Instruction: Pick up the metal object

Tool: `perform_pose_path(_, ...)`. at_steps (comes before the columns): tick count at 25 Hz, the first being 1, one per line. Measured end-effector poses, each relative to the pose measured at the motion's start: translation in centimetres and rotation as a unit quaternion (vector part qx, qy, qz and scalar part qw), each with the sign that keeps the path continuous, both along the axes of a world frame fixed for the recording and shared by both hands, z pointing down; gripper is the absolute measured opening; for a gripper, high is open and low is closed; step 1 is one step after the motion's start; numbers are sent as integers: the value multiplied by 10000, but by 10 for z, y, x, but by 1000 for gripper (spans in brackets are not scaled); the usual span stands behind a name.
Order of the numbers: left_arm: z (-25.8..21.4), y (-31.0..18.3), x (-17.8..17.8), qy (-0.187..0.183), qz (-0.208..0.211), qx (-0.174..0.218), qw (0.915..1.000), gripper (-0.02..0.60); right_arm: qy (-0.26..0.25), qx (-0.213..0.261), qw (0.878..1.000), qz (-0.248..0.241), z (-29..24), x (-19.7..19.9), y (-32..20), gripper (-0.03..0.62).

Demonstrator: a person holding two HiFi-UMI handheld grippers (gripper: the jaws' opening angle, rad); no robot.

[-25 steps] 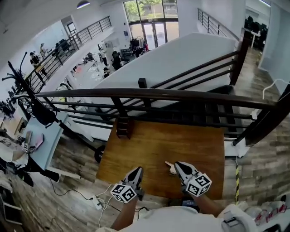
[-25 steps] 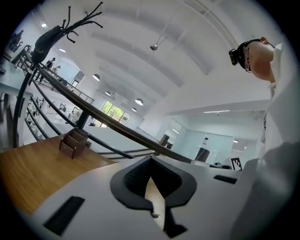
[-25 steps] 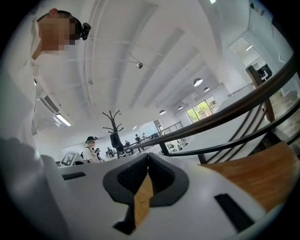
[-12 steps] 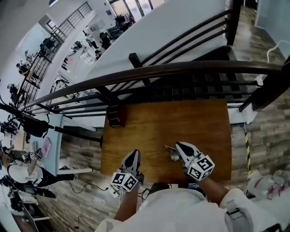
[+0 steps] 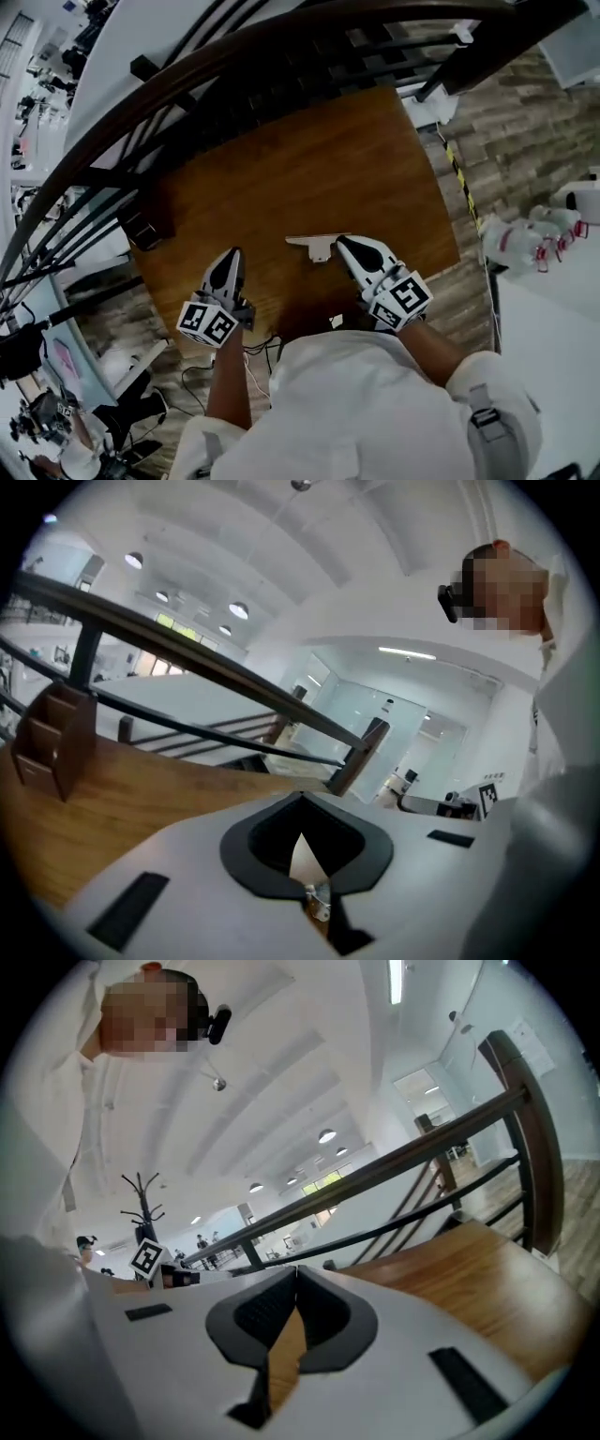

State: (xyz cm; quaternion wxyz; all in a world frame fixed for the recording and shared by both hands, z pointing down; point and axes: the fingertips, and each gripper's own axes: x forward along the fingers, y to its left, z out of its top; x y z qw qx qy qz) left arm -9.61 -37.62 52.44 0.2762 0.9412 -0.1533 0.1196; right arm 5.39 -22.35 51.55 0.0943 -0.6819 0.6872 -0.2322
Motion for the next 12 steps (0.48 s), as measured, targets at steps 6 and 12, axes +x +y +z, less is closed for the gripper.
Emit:
perform_pose_path(6, 67, 18, 28, 146, 744, -1692, 9827, 6, -156, -484, 9975, 483, 55, 18, 11, 23)
perform_pose_path(12, 120, 47, 29, 908, 524, -3455, 9325, 23, -292, -752, 9952, 559, 101, 14, 9, 23)
